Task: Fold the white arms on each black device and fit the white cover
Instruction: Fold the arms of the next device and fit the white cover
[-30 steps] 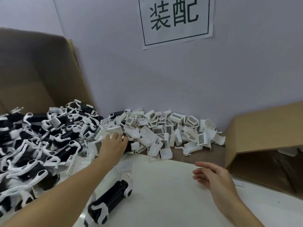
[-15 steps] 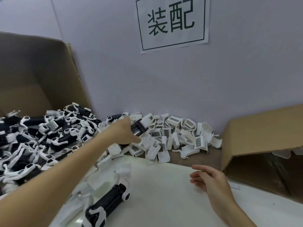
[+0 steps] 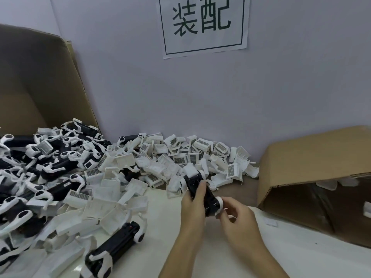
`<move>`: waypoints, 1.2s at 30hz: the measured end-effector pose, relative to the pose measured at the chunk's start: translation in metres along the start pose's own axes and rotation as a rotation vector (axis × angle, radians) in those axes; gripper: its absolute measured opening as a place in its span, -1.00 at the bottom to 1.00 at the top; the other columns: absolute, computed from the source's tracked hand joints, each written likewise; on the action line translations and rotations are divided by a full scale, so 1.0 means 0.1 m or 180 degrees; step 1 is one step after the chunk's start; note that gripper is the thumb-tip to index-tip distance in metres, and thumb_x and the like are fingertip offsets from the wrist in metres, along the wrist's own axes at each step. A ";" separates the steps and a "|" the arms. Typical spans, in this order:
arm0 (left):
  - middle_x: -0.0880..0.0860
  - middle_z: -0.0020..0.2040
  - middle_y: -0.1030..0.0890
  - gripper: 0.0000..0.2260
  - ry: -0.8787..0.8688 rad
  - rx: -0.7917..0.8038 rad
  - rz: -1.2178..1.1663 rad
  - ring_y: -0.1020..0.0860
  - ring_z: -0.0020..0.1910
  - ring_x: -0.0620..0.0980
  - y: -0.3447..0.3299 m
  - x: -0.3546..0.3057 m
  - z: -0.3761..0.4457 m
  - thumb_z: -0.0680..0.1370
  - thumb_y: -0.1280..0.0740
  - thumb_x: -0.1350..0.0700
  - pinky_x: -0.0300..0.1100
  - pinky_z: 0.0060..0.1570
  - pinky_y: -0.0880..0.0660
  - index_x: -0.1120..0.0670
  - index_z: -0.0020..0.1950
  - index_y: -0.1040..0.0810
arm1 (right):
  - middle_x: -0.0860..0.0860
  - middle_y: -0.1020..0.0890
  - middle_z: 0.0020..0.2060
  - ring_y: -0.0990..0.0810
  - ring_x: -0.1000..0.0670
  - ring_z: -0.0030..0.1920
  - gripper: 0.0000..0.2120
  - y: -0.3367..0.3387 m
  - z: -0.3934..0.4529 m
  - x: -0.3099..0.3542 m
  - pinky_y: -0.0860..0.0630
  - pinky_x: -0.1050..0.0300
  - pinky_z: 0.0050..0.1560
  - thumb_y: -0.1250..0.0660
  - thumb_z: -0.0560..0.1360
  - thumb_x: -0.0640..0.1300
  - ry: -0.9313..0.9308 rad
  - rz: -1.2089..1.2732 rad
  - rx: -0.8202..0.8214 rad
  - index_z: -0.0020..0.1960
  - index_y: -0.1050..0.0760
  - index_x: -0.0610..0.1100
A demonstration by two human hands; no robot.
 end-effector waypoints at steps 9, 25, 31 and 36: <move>0.28 -0.02 -0.69 -0.65 0.0039 0.0811 -0.0780 -0.68 -0.05 0.23 -0.11 0.06 0.04 0.47 -0.38 -0.07 -0.04 -0.13 -0.62 0.21 0.03 -0.67 | 0.19 -0.60 -0.02 -0.53 0.09 0.03 -0.65 -0.04 -0.04 0.03 -0.43 0.23 -0.09 -0.33 0.40 0.08 0.0230 -0.0396 0.0014 0.18 -0.48 0.20; 0.18 0.10 -0.69 -0.71 -0.0469 0.1195 -0.0087 -0.62 0.20 0.16 -0.26 0.08 0.02 0.48 -0.44 0.05 0.22 0.30 -0.47 0.12 0.16 -0.66 | 0.14 -0.66 -0.20 -0.61 0.14 -0.13 -0.61 0.10 -0.03 0.09 -0.55 0.16 -0.11 -0.51 0.35 0.07 0.0232 -0.0852 -0.0570 0.17 -0.57 0.12; 0.09 0.06 -0.71 -0.83 -0.0691 0.1126 0.0205 -0.67 0.11 0.04 -0.27 0.05 -0.01 0.61 -0.34 0.18 -0.06 0.12 -0.57 0.11 0.18 -0.63 | 0.11 -0.66 -0.24 -0.61 0.13 -0.17 -0.65 0.12 -0.03 0.09 -0.55 0.13 -0.16 -0.51 0.35 0.02 0.0235 -0.0856 -0.0548 0.12 -0.59 0.12; -0.02 0.06 -0.72 -0.81 -0.1025 0.0951 0.0328 -0.66 0.09 -0.10 -0.27 -0.03 -0.06 0.62 -0.33 0.23 -0.25 0.04 -0.57 0.04 0.19 -0.59 | 0.18 -0.63 0.07 -0.59 0.15 0.12 -0.48 0.04 0.00 0.03 -0.56 0.09 0.12 -0.48 0.43 -0.06 0.0269 -0.0505 -0.0207 0.35 -0.44 0.16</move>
Point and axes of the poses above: each hand's wrist, its own z-axis towards the middle knuckle, its own y-axis out of the back of the hand, x = y × z, the point moved 7 cm from there along z, towards the middle knuckle
